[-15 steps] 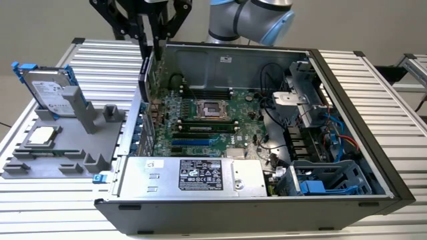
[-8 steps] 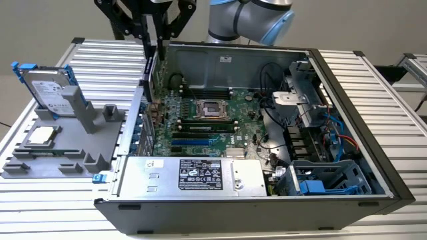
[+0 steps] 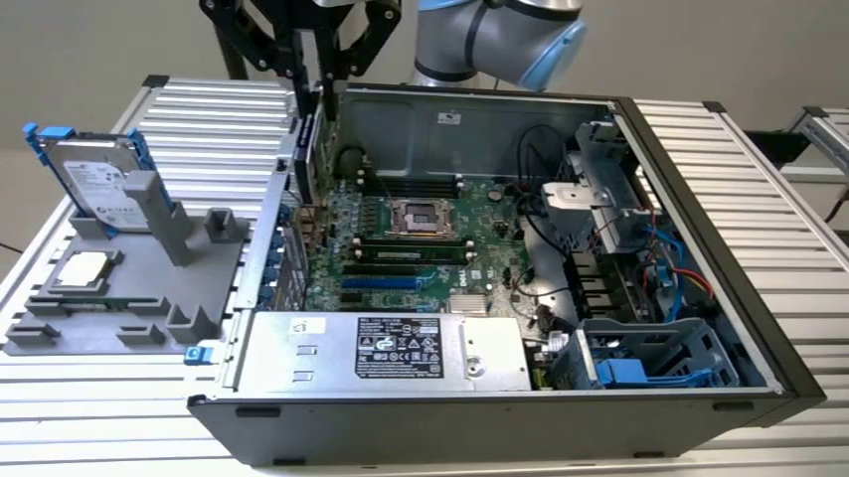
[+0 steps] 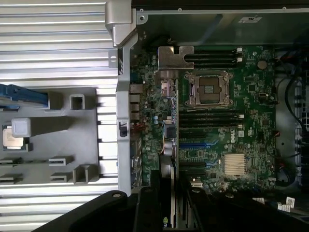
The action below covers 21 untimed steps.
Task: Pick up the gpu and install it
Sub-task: 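Pick up the gpu and move the gpu toward the slot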
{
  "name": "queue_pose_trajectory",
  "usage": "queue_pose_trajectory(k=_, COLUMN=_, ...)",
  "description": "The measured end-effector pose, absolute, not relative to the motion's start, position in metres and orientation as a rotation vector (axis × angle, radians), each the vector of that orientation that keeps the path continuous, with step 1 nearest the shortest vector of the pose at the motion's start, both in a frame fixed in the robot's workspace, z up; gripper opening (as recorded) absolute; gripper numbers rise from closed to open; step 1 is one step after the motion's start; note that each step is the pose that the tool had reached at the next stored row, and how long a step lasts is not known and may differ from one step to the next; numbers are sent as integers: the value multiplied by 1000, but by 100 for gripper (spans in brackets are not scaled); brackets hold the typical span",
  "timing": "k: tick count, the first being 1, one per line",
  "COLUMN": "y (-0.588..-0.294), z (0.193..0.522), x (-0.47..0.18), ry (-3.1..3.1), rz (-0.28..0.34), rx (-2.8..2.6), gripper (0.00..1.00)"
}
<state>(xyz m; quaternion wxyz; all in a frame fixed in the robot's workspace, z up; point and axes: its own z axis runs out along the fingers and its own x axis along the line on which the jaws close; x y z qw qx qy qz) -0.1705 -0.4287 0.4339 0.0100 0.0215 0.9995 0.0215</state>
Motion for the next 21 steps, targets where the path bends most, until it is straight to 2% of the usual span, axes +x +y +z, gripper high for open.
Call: queue_pose_trajectory(k=21, y=-429, z=434, x=-155, ry=3120, rz=66, rx=67, gripper=0)
